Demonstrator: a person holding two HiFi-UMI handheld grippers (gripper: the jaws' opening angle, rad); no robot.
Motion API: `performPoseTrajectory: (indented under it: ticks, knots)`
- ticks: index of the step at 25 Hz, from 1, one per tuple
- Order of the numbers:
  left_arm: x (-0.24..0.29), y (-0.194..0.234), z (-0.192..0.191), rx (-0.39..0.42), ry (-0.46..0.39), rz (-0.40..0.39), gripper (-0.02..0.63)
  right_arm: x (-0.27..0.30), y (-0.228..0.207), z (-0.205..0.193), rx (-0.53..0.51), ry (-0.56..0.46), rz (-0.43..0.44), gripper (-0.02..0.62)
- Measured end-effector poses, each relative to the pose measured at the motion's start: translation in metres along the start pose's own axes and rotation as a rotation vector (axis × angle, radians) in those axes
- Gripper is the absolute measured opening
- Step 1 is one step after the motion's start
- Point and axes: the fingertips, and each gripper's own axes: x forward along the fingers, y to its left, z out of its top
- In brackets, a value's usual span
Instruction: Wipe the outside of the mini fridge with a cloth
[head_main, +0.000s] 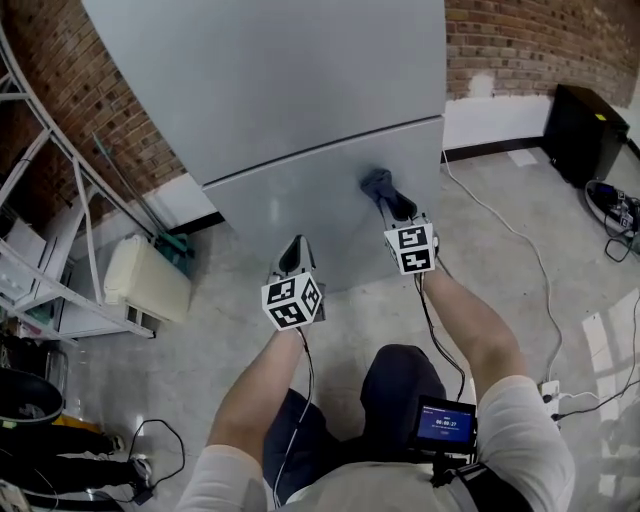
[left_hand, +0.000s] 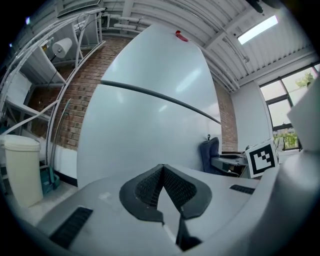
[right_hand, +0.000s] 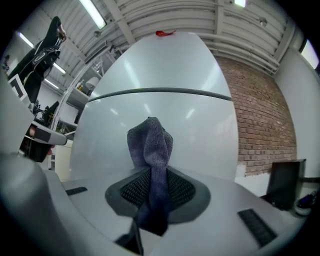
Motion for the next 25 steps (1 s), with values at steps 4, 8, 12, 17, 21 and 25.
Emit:
performPoseTrajectory:
  ticks: [4,8,12,17,21,25]
  knots:
    - [0.011,-0.020,-0.007,0.005,0.011,-0.020,0.000,-0.009,-0.046,-0.011,0.013,0.012,-0.063,0.086]
    - [0.019,-0.031,-0.012,0.010,0.020,-0.030,0.000,-0.012,-0.075,-0.020,0.044,0.028,-0.108,0.086]
    - [0.022,-0.035,-0.013,0.009,0.021,-0.033,0.000,-0.014,-0.075,-0.021,0.043,0.031,-0.106,0.086]
    - [0.017,-0.021,-0.014,0.007,0.018,-0.012,0.000,-0.017,-0.033,-0.014,0.044,0.002,-0.034,0.086]
    - [0.002,0.008,-0.019,-0.003,0.025,0.035,0.000,-0.010,0.038,-0.007,0.017,-0.014,0.091,0.086]
    - [-0.012,0.048,-0.022,-0.004,0.034,0.084,0.000,0.006,0.110,-0.002,0.005,-0.017,0.193,0.086]
